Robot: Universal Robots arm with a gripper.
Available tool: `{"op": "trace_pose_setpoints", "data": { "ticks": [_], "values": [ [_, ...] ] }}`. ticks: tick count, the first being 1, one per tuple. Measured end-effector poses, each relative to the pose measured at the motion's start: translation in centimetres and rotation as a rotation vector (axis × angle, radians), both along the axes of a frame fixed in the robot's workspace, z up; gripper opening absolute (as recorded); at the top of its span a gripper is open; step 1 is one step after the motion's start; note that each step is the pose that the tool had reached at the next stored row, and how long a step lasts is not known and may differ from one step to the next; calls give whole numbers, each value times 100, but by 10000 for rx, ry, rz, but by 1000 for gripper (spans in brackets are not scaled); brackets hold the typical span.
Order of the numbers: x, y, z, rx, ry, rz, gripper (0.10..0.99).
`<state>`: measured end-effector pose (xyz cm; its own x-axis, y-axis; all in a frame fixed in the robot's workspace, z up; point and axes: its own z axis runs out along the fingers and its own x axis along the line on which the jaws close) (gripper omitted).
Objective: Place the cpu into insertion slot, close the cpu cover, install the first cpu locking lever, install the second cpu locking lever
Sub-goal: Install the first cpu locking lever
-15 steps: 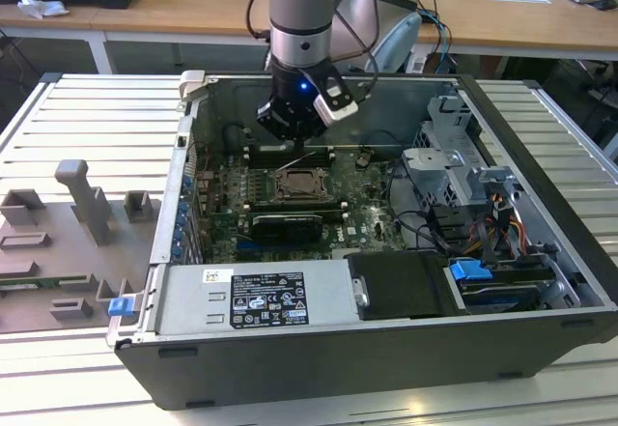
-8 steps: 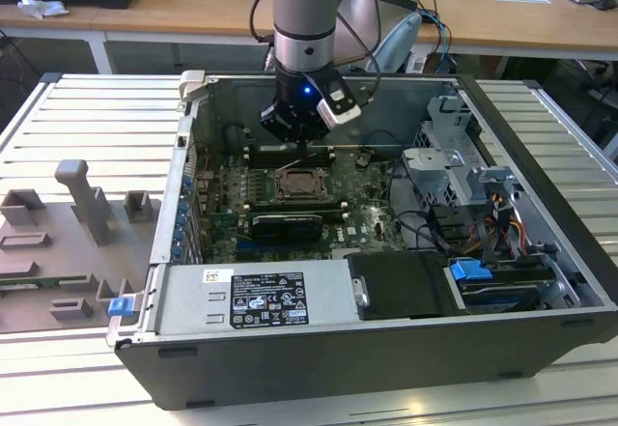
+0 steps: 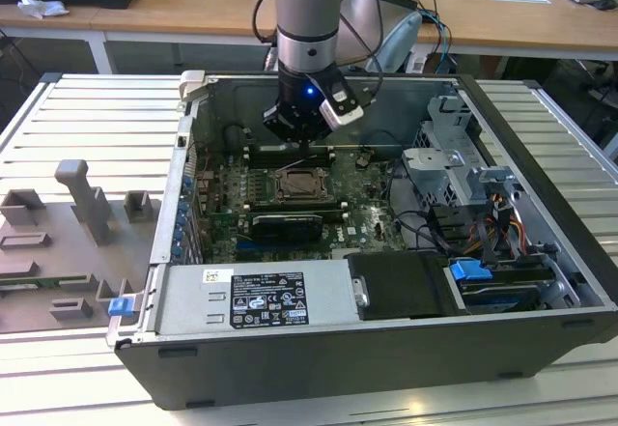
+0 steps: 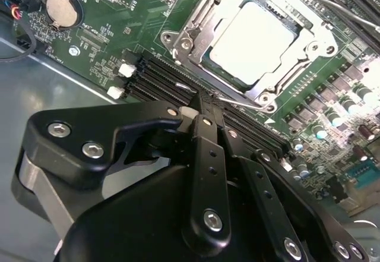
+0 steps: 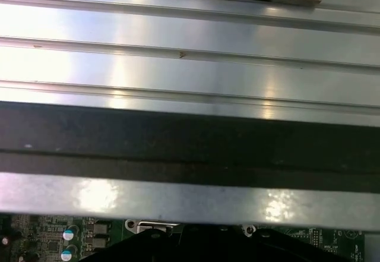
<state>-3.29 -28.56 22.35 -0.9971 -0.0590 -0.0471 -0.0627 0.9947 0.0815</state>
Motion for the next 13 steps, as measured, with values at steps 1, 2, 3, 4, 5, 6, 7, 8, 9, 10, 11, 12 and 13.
{"op": "trace_pose_setpoints", "data": {
  "ticks": [1,2,3,4,5,6,7,8,9,10,11,12,13],
  "values": [
    [8,1,-2,1,2,2,106],
    [16,2,-5,2,3,3,106],
    [24,2,-10,1,3,4,106],
    [33,3,-18,2,3,6,106],
    [38,3,-23,3,3,7,106],
    [46,4,-31,2,3,10,106],
    [50,5,-38,2,2,13,106],
    [53,5,-44,2,3,16,106],
    [57,5,-50,2,3,19,106],
    [60,5,-57,1,3,22,106],
    [64,6,-66,1,3,25,106],
    [67,6,-73,2,3,28,106],
    [70,6,-83,1,3,31,106]
  ]
}}
